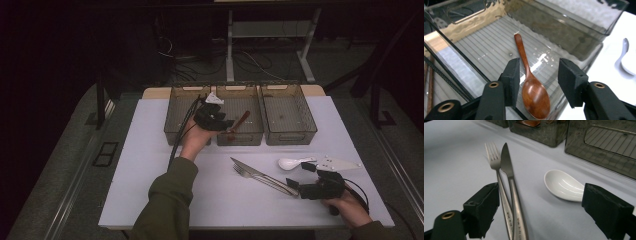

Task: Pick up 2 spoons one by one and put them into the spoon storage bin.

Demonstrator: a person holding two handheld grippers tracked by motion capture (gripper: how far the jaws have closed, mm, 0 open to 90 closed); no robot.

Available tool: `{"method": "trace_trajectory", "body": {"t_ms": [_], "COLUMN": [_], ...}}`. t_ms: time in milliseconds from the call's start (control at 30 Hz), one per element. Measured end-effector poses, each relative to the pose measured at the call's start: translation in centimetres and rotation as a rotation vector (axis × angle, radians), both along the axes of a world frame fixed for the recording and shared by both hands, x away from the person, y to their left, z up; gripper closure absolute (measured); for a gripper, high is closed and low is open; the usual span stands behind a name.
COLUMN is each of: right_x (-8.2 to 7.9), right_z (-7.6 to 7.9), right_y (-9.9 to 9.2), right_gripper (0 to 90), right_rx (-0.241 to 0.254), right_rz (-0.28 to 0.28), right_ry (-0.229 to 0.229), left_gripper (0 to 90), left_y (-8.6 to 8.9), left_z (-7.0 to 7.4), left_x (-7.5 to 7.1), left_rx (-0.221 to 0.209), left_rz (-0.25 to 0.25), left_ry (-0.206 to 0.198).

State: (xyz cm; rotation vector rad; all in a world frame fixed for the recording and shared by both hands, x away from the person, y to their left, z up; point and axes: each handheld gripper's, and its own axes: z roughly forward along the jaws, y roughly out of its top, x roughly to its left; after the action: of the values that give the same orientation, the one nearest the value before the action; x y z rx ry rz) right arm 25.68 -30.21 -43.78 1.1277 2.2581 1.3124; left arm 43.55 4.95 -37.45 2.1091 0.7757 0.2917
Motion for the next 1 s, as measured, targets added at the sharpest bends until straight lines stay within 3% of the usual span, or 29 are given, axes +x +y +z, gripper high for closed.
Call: {"method": "trace_trajectory", "body": {"t_ms": [133, 233, 367, 667, 733, 967, 1000], "right_x": [0.0, 0.0, 0.0, 0.0, 0.0, -0.1, 0.0], "right_z": [0.0, -0.1, -0.1, -0.1, -0.1, 0.0, 0.0], "right_y": [0.1, 0.1, 0.2, 0.2, 0.2, 0.1, 0.0], "right_gripper": [14.3, 14.3, 14.3, 14.3, 14.4, 14.3, 14.3], "right_rx": [-0.004, -0.006, -0.007, -0.005, -0.005, 0.008, -0.001], "right_rz": [0.001, 0.001, 0.001, -0.002, -0.002, -0.008, -0.004], "right_ry": [0.001, 0.001, 0.004, 0.006, 0.001, 0.014, -0.009], "left_gripper": [45.3, 43.3, 40.0, 31.4, 28.9, 22.9, 22.3], "left_y": [0.7, 1.2, 1.6, 2.1, 2.3, 2.9, 3.1], "left_z": [0.4, 0.8, 1.2, 1.3, 1.4, 1.0, 0.8], "left_x": [-0.7, -1.4, -2.4, -4.9, -5.4, -7.4, -7.7], "left_rx": [-0.044, -0.037, -0.081, -0.121, -0.098, -0.117, -0.11], "left_rz": [-0.021, -0.042, -0.058, -0.109, -0.13, -0.124, -0.12], "left_ry": [-0.004, -0.021, -0.029, -0.043, -0.052, -0.065, -0.067]}}
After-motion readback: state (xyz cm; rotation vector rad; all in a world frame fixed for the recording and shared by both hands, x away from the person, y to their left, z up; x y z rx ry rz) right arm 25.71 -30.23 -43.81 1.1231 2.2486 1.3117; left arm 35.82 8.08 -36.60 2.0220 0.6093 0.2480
